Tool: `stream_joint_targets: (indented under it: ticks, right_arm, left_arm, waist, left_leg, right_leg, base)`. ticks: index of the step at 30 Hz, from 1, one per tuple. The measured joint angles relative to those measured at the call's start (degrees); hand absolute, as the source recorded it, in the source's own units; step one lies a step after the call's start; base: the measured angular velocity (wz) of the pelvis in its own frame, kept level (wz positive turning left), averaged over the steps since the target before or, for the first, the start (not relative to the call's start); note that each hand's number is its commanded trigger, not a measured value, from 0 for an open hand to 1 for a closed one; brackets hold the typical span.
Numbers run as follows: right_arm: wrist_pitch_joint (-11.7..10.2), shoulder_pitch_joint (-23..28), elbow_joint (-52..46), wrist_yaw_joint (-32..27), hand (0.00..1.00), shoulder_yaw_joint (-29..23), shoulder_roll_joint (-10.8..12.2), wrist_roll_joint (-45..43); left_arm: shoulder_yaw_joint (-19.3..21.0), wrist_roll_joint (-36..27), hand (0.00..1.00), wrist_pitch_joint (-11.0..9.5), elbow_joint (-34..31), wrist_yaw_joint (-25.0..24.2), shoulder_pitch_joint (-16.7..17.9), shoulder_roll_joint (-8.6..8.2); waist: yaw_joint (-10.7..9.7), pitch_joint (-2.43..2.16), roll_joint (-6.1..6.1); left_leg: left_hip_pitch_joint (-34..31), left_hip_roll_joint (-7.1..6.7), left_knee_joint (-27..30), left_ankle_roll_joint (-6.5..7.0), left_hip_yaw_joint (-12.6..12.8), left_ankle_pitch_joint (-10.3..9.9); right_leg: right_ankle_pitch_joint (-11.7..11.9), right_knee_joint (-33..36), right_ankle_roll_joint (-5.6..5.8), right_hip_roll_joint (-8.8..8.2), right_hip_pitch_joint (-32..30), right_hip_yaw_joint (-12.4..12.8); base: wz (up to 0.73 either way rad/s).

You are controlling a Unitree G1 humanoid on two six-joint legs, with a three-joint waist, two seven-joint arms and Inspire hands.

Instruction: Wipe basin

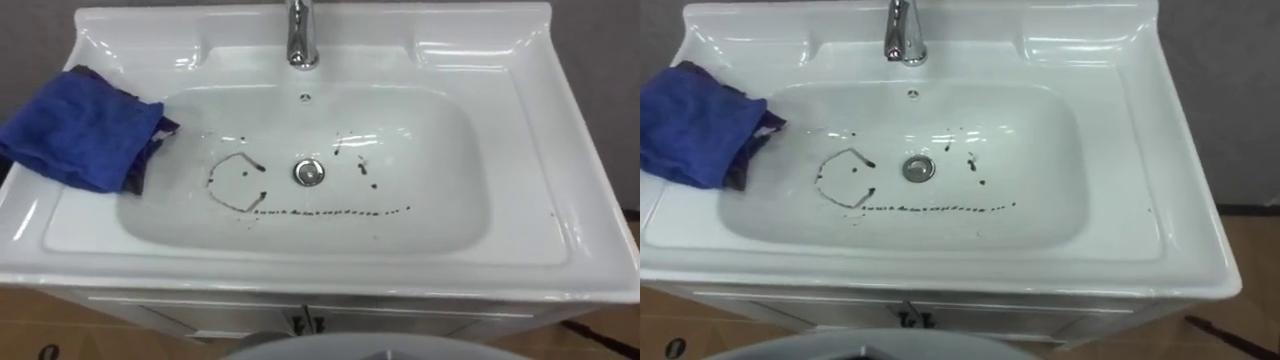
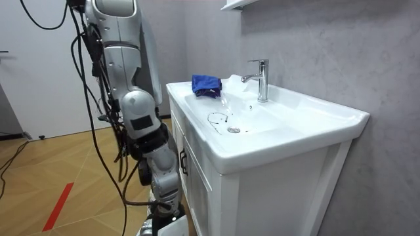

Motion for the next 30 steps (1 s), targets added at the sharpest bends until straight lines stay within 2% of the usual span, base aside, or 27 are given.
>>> stream_joint_targets:
  ticks: [2, 5, 9, 13, 15, 17, 18, 20, 23, 27, 29, 30]
  right_arm:
    - [-0.28, -0.05, 0.05, -0.58, 0.00, -0.50, -0.73, 1.55]
    - [-1.40, -0.33, -0.08, -2.20, 0.00, -2.23, -2.05, 3.27]
    - [-2.03, -0.90, -0.84, -3.14, 0.00, -3.22, -2.73, 3.20]
    - [-3.01, 0.50, -2.43, -4.26, 0.00, -4.70, -3.91, 4.18]
    - [-3.91, 0.98, -2.46, -4.97, 0.00, -5.16, -4.56, 4.29]
    - [-4.38, 1.24, -2.34, -6.26, 0.00, -6.97, -4.62, 4.10]
    - [-4.40, 1.36, -2.33, -6.50, 0.00, -7.02, -4.61, 3.98]
    - [-4.60, 1.70, -2.42, -7.20, 0.00, -7.01, -4.73, 3.59]
    - [-4.73, 2.06, -2.42, -7.40, 0.00, -6.98, -5.12, 3.62]
    - [-4.81, 2.12, -2.64, -7.47, 0.00, -6.49, -5.45, 3.63]
    - [-5.57, 2.41, -2.64, -7.40, 0.00, -6.38, -5.44, 3.79]
    - [-5.87, 2.52, -2.73, -7.42, 0.00, -6.38, -5.48, 3.77]
  left_arm:
    - [1.27, -2.80, 0.00, 0.02, 0.22, 1.61, 0.28, 0.11]
    - [3.58, -5.59, 0.00, -0.10, 0.11, 4.73, 0.71, 0.56]
    - [7.70, -5.51, 0.00, -1.21, -1.48, 9.41, 0.82, 1.41]
    - [11.92, -5.54, 0.00, -3.39, -5.04, 15.94, 1.09, 3.22]
    - [13.69, -5.59, 0.00, -4.99, -7.17, 19.52, 1.43, 3.61]
    - [16.62, -5.75, 0.00, -6.71, -11.24, 24.41, 2.07, 3.79]
    - [17.15, -5.92, 0.00, -6.86, -12.61, 25.61, 2.03, 3.83]
    - [18.14, -6.12, 0.00, -8.72, -17.12, 29.81, 2.54, 4.31]
    - [18.18, -6.22, 0.00, -11.29, -20.93, 33.45, 1.82, 5.45]
    - [18.18, -6.24, 0.00, -12.50, -26.44, 37.29, 1.72, 5.49]
    - [18.16, -6.31, 0.00, -12.62, -31.95, 39.79, 1.70, 5.47]
    - [18.16, -5.91, 0.00, -12.75, -34.91, 40.99, 1.28, 5.48]
  waist:
    - [0.17, -0.02, 0.23]
    - [1.27, -0.14, 1.34]
    - [1.79, -0.12, 1.70]
    - [3.22, -0.16, 1.70]
    - [3.74, -0.16, 1.71]
    - [4.52, -0.23, 1.86]
    - [4.62, -0.23, 1.88]
    - [5.45, -0.41, 2.04]
    - [6.28, -0.59, 2.55]
    - [6.91, -0.66, 3.17]
    - [7.38, -0.94, 3.63]
    - [7.54, -0.93, 3.67]
  left_leg:
    - [-0.13, -0.53, -0.04, 0.10, -1.05, 0.34]
    - [-0.29, -0.65, 0.01, 0.05, -1.70, 0.56]
    - [-1.17, -0.73, -0.34, -0.40, -2.35, 1.44]
    - [-1.83, -1.15, -0.36, -0.97, -4.49, 2.00]
    - [-2.01, -1.33, -0.39, -1.12, -5.24, 2.19]
    - [-2.03, -1.26, -0.18, -1.28, -5.43, 2.28]
    - [-2.09, -1.27, -0.13, -1.32, -5.59, 2.30]
    - [-2.63, -1.23, -0.05, -1.48, -5.74, 2.40]
    - [-3.05, -1.35, 0.38, -1.59, -6.13, 2.50]
    - [-3.27, -1.48, 0.44, -1.59, -6.59, 2.50]
    - [-3.83, -1.56, 0.60, -1.59, -7.57, 2.50]
    - [-3.90, -1.56, 0.74, -1.63, -7.59, 2.53]
  right_leg:
    - [-0.13, -0.03, 0.19, -0.10, 0.27, -0.77]
    - [-0.14, 0.21, 0.19, -0.33, 0.23, -1.54]
    - [-0.47, 0.30, -0.28, -0.52, -1.08, -2.28]
    - [-0.88, 0.40, -0.93, -0.44, -1.40, -3.17]
    - [-1.05, 0.50, -1.05, -0.49, -1.51, -3.89]
    - [-1.13, 0.46, -1.19, -0.34, -1.56, -3.75]
    - [-1.14, 0.46, -1.20, -0.30, -1.57, -3.80]
    - [-1.20, 0.70, -1.32, -0.25, -2.16, -3.88]
    - [-1.20, 1.23, -1.38, -0.30, -2.52, -4.08]
    - [-1.26, 1.59, -1.47, -0.31, -3.08, -3.54]
    - [-1.33, 2.32, -1.60, -0.33, -3.94, -3.38]
    - [-1.36, 2.47, -1.65, -0.35, -4.20, -3.40]
  base:
    - [0.31]
    - [0.14]
    - [0.10]
    - [0.12]
    - [0.14]
    - [0.04]
    - [0.07]
    - [0.02]
    - [-0.01]
    - [-0.05]
    - [-0.04]
    - [0.00]
